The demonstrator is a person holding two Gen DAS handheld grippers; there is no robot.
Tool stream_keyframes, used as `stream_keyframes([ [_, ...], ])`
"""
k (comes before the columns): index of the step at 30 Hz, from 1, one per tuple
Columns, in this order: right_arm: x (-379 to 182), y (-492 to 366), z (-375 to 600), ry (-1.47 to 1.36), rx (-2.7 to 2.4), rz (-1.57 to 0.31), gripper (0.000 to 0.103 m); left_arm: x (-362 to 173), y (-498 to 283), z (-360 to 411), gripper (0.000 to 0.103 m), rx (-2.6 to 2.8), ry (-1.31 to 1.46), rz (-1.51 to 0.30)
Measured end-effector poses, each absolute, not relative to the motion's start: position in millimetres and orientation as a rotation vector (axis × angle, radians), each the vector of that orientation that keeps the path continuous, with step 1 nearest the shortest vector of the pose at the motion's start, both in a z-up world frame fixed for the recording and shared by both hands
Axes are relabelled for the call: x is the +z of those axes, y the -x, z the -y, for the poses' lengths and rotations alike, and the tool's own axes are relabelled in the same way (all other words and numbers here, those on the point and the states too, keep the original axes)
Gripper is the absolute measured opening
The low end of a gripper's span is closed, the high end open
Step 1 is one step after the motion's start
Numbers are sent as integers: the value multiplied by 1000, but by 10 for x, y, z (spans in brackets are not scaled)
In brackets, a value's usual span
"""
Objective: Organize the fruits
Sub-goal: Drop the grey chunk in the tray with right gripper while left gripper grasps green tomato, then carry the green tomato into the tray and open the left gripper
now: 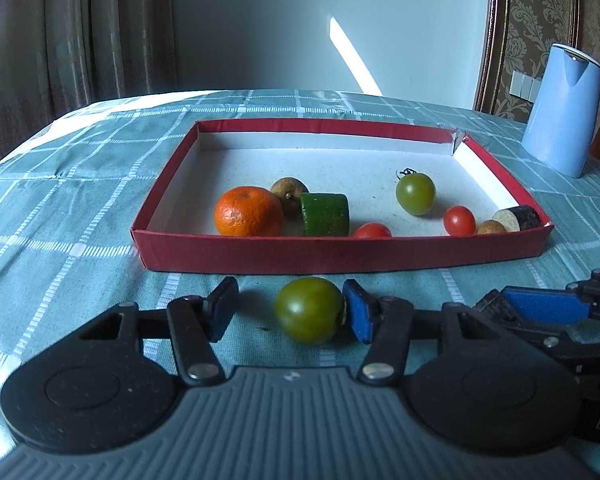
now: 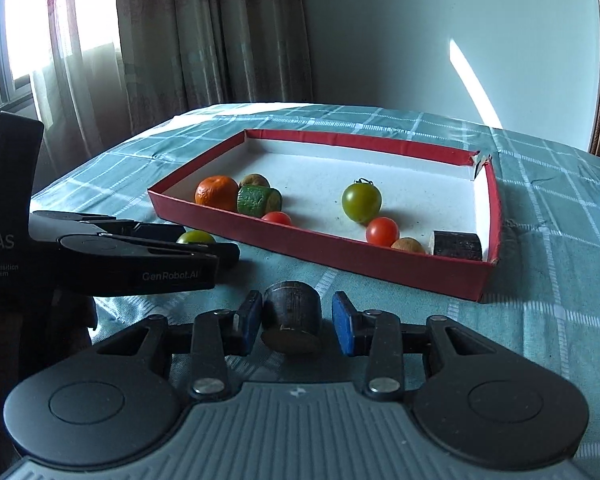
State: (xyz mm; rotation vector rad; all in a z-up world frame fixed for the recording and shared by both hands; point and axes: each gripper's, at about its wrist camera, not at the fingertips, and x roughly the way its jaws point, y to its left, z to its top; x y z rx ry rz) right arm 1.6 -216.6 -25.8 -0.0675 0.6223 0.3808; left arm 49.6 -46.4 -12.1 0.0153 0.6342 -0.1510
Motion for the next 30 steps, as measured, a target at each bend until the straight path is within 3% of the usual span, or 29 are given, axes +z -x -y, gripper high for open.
stream_keyframes([
  [5, -230, -15, 2238, 22, 380, -615, 31, -120, -495, 462, 54, -151, -14, -634],
  [12, 160, -320, 2349, -38, 300, -456, 31, -118, -493, 459, 54, -151, -15, -633],
  [14, 126, -520, 2353, -25, 263, -469, 31, -116, -489, 455, 49, -156, -12, -630],
  [18, -50, -840, 2397, -10, 210, -533, 33, -115, -493, 459, 47, -154, -15, -629],
  [21, -111, -894, 2440, -14, 152, -561, 41, -114, -494, 457, 44, -157, -16, -628],
  [24, -24, -615, 2528, -64, 170, -450, 41, -113, -490, 460, 35, -169, -14, -624],
  [27, 39, -327, 2563, -64, 181, -397, 43, -111, -481, 474, 33, -172, -16, -622],
  [29, 18, -177, 2637, -103, 190, -358, 59, -111, -482, 471, 32, -174, -12, -620],
  [30, -6, -120, 2683, -128, 185, -335, 59, -110, -482, 466, 32, -175, -9, -620],
])
